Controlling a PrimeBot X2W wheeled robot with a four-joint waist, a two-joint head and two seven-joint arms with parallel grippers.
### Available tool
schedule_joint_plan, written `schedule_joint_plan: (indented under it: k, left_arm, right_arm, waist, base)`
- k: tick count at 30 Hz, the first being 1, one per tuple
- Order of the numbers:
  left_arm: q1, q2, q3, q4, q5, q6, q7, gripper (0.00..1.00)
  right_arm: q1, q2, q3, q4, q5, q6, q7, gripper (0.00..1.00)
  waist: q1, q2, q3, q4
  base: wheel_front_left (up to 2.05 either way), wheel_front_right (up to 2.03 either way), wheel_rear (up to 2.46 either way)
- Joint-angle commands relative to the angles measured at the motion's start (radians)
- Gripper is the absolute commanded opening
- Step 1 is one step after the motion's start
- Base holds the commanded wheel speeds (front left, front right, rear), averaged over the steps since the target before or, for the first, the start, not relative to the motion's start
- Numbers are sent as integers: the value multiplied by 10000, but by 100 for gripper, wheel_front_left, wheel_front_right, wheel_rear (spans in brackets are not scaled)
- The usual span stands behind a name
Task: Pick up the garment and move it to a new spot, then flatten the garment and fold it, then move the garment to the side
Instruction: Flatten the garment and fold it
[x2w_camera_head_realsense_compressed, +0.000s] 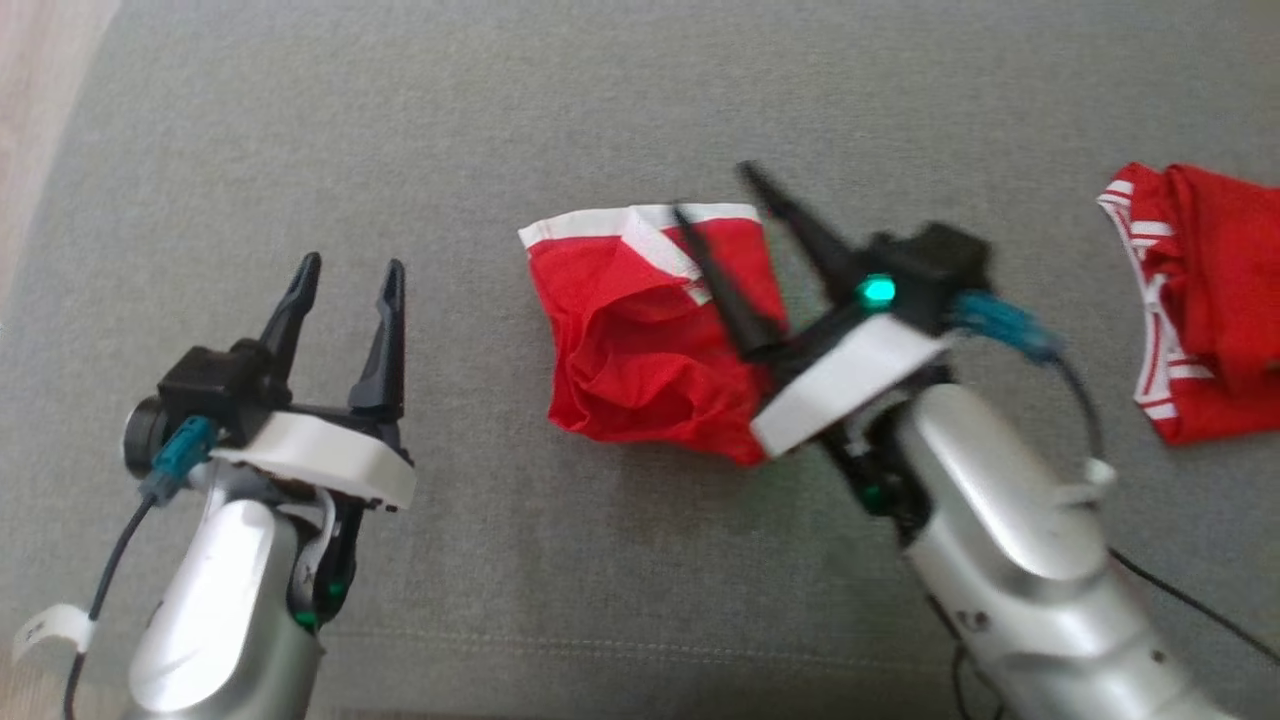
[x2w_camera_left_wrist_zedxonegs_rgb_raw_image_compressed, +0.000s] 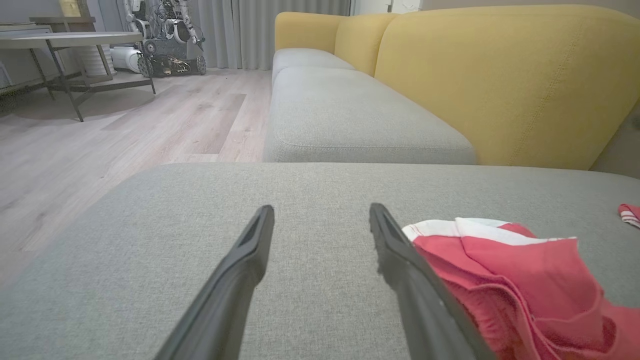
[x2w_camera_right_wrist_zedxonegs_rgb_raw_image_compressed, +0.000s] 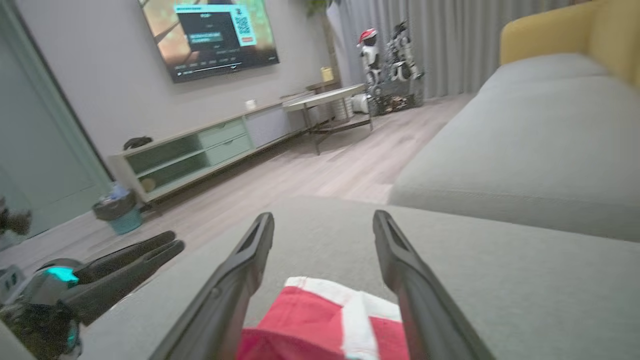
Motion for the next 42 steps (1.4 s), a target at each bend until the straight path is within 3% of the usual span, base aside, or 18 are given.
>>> schedule_joint_plan:
  k: [1, 10, 15, 24, 42]
  left_arm:
    - [-149, 369, 431, -379, 54, 75, -116, 100]
    - [370, 688, 638, -858, 55, 349, -91, 100]
    - [667, 832, 628, -1248, 98, 473, 25, 100]
    - [1114, 986, 463, -1721, 152, 582, 295, 100]
    - [1206, 1087, 334, -1952, 35, 665, 412, 100]
  right_arm:
    - [385, 202, -408, -527, -343, -9, -119, 100]
    - [2777, 202, -4197, -2962, -2159, -9, 329, 100]
    - [4025, 202, -5341, -4171, -2690, -9, 882, 100]
    - [5163, 202, -5898, -4938, -2956, -9, 1497, 100]
    - [5112, 202, -5919, -4994, -3028, -9, 1659, 100]
  waist:
    - [0, 0, -95, -146]
    - [0, 0, -366, -606]
    - [0, 0, -483, -738]
    - [0, 0, -663, -758]
    - [0, 0, -593, -638]
  base:
    - [0, 0, 0]
    - [0, 0, 0]
    - [0, 0, 0]
    - [0, 0, 0]
    - [0, 0, 0]
